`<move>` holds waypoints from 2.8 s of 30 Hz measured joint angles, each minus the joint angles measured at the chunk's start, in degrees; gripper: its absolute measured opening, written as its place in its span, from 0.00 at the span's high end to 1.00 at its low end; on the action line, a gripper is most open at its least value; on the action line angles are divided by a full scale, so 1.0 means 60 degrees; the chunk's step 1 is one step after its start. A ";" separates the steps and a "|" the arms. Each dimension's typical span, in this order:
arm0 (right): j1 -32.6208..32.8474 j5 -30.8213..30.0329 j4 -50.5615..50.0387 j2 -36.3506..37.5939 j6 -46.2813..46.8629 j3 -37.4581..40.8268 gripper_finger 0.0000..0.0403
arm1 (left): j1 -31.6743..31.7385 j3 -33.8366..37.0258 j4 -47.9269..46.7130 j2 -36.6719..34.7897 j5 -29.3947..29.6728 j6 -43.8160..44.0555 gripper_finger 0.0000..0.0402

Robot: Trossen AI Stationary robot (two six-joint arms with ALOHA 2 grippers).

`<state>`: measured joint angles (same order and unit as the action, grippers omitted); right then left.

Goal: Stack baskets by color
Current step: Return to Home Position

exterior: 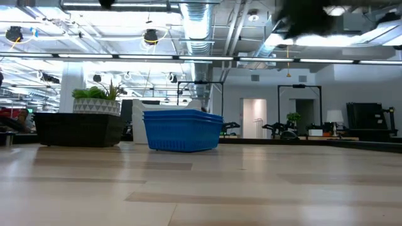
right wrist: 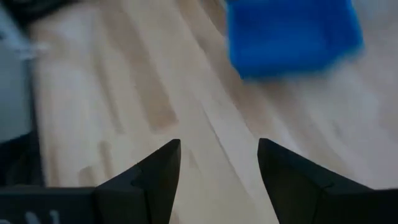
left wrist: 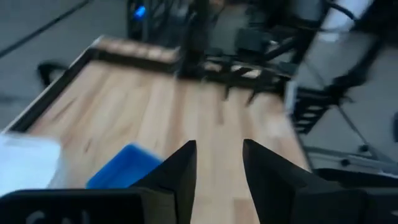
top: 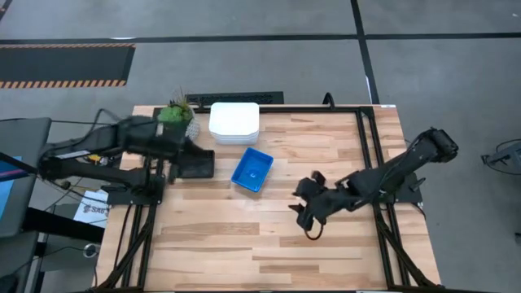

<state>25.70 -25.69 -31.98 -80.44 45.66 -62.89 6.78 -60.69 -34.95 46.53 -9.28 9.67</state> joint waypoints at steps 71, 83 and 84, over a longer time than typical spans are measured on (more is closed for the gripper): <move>-0.3252 0.2804 0.5991 1.3362 -0.6255 1.0407 0.41 | -0.3652 1.0012 0.6344 -0.7698 0.0207 0.0056 0.71; -0.3764 0.2728 0.5780 1.2942 -0.6551 1.0414 0.41 | -0.3667 1.0018 0.6504 -0.7695 -0.1018 0.0296 0.71; -0.3764 0.2725 0.5779 1.2920 -0.6479 1.0414 0.41 | -0.3667 1.0018 0.6504 -0.7695 -0.0987 0.0299 0.71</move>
<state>3.11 -9.34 2.69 -2.92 6.79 -0.40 -15.22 -0.58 4.08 0.36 -15.20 11.46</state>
